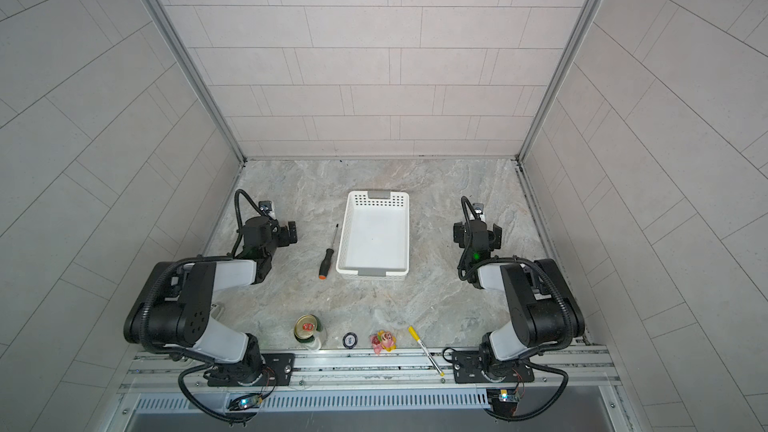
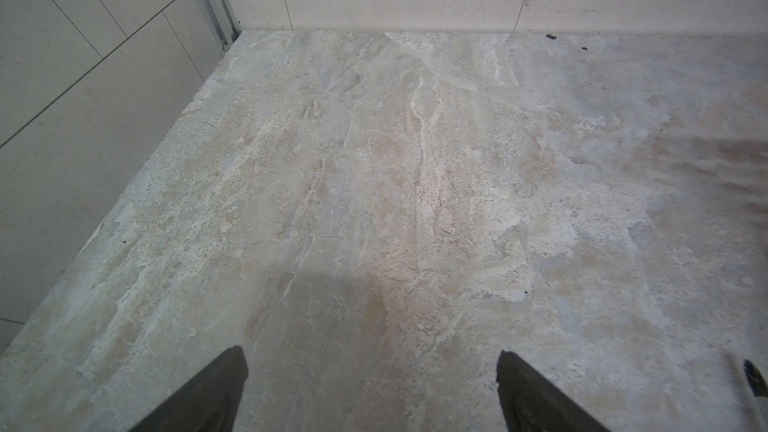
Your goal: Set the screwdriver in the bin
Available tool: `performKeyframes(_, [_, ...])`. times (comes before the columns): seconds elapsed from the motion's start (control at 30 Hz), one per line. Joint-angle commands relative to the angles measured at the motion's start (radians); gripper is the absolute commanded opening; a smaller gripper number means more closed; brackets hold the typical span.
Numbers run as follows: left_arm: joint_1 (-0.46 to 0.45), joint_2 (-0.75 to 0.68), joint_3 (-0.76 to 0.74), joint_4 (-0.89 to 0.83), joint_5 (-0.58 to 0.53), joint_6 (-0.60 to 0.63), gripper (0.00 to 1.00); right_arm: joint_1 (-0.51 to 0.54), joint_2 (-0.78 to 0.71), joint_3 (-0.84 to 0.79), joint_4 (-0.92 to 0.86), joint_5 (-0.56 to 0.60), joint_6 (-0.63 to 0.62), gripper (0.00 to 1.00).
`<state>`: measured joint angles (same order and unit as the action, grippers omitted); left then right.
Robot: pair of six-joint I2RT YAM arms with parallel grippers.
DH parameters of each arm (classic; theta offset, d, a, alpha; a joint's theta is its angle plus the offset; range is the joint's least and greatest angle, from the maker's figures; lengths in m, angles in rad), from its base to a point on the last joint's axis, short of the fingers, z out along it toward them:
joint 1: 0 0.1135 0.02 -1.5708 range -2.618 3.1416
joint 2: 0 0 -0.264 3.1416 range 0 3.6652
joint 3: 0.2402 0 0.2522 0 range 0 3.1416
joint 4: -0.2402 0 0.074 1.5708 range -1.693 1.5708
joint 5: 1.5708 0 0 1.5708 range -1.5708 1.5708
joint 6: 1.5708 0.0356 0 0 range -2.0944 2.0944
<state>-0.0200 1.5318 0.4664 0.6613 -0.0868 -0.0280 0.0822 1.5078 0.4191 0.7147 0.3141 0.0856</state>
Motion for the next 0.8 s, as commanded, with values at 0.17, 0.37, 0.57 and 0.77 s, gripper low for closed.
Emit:
performKeyframes(0.17, [0.000, -0.006, 0.003, 0.023, 0.007, 0.006, 1.00, -0.004, 0.003, 0.011, 0.015, -0.003, -0.015, 1.00])
performKeyframes(0.37, [-0.006, -0.099, 0.228, -0.417, -0.134, -0.058, 1.00, -0.005, 0.000, 0.006, 0.022, -0.003, -0.015, 1.00])
performKeyframes(0.57, [-0.006, -0.178, 0.476, -0.771, -0.060, -0.165, 1.00, -0.021, -0.123, 0.263, -0.498, 0.020, 0.071, 1.00])
performKeyframes(0.77, [-0.008, -0.303, 0.585, -0.960, 0.073, -0.192, 1.00, -0.014, -0.309, 0.373, -0.687, -0.021, 0.159, 1.00])
